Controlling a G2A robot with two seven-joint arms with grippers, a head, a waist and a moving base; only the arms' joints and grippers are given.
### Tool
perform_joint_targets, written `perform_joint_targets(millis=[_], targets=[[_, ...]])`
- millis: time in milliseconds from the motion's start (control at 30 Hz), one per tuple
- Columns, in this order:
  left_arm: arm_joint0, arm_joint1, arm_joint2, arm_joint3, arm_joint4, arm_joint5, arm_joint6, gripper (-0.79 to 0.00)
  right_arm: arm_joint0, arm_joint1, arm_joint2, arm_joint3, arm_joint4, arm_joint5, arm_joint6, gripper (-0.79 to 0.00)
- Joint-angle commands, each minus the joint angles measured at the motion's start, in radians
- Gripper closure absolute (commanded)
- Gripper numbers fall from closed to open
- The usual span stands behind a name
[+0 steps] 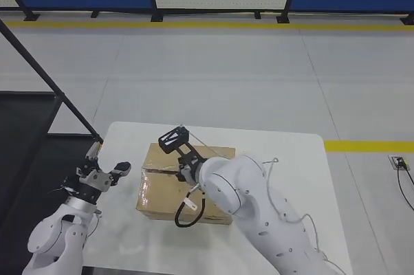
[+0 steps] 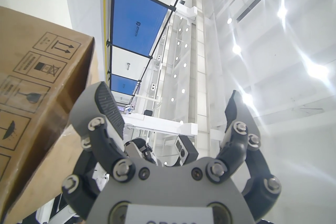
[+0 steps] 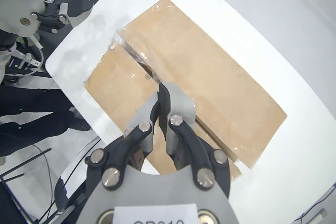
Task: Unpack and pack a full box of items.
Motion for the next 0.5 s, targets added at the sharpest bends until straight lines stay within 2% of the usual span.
perform_joint_targets(millis=[0, 200, 467], targets=[[0.002, 0.002, 0.012, -0.007, 0.022, 0.005, -0.019, -0.785, 0.018, 0.0, 0.02, 0.016, 0.053, -0.013, 0.041, 0.0], [-0.015, 0.002, 0.048, -0.004, 0.049, 0.001, -0.011, -0.785, 0.055, -0.003, 0.045, 0.051, 0.159, -0.06, 0.063, 0.0], [-0.031, 0.003, 0.063, 0.001, 0.041, -0.001, -0.014, -0.785, 0.053, 0.005, 0.083, 0.043, 0.334, -0.177, 0.091, 0.0]])
